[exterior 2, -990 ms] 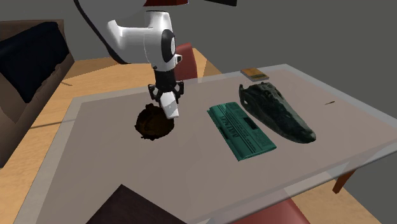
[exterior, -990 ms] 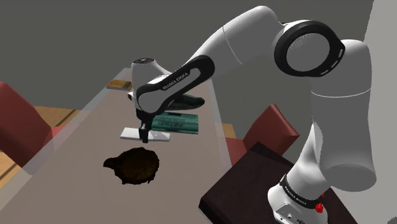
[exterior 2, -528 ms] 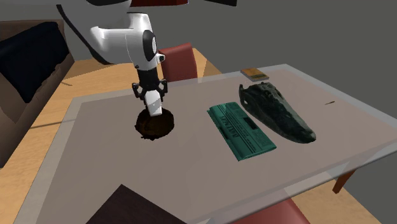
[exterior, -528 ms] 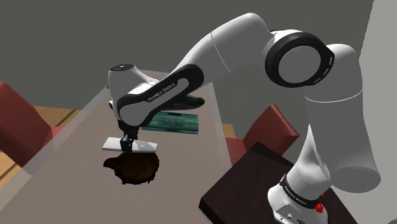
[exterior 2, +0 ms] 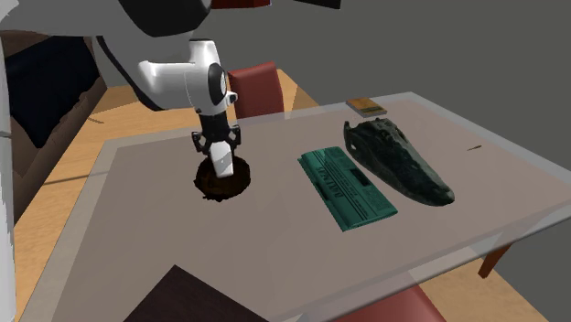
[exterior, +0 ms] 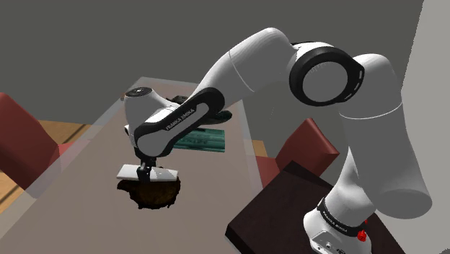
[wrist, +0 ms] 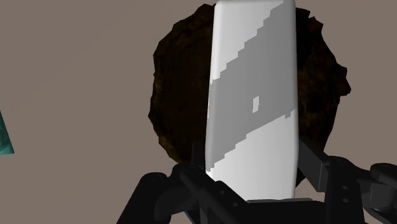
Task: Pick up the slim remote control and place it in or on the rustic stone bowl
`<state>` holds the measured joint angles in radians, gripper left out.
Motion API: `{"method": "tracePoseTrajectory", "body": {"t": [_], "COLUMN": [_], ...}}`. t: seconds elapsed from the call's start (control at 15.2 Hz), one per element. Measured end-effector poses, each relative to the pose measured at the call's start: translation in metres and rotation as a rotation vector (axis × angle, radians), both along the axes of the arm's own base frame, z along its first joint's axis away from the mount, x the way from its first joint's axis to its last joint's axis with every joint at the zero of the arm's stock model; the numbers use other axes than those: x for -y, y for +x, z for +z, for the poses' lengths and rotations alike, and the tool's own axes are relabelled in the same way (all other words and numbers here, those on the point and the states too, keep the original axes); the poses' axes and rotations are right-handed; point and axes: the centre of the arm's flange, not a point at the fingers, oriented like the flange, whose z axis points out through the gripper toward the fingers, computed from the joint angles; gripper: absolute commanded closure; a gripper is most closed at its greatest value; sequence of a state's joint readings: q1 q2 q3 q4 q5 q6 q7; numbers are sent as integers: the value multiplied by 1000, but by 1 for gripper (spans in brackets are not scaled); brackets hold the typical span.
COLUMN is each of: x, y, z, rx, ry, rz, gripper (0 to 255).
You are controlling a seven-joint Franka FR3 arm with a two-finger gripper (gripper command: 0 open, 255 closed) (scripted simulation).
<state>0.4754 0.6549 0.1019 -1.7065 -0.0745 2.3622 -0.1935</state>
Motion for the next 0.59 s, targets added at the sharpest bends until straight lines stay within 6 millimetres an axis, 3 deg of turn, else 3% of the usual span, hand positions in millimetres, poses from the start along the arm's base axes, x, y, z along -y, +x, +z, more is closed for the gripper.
{"method": "tracePoseTrajectory", "body": {"t": [0.26,0.59], "x": [0,1], "y": [0,0], "z": [-20,-25], "rx": [0,0], "ry": [0,0], "rz": [0,0], "gripper": [255,255]}}
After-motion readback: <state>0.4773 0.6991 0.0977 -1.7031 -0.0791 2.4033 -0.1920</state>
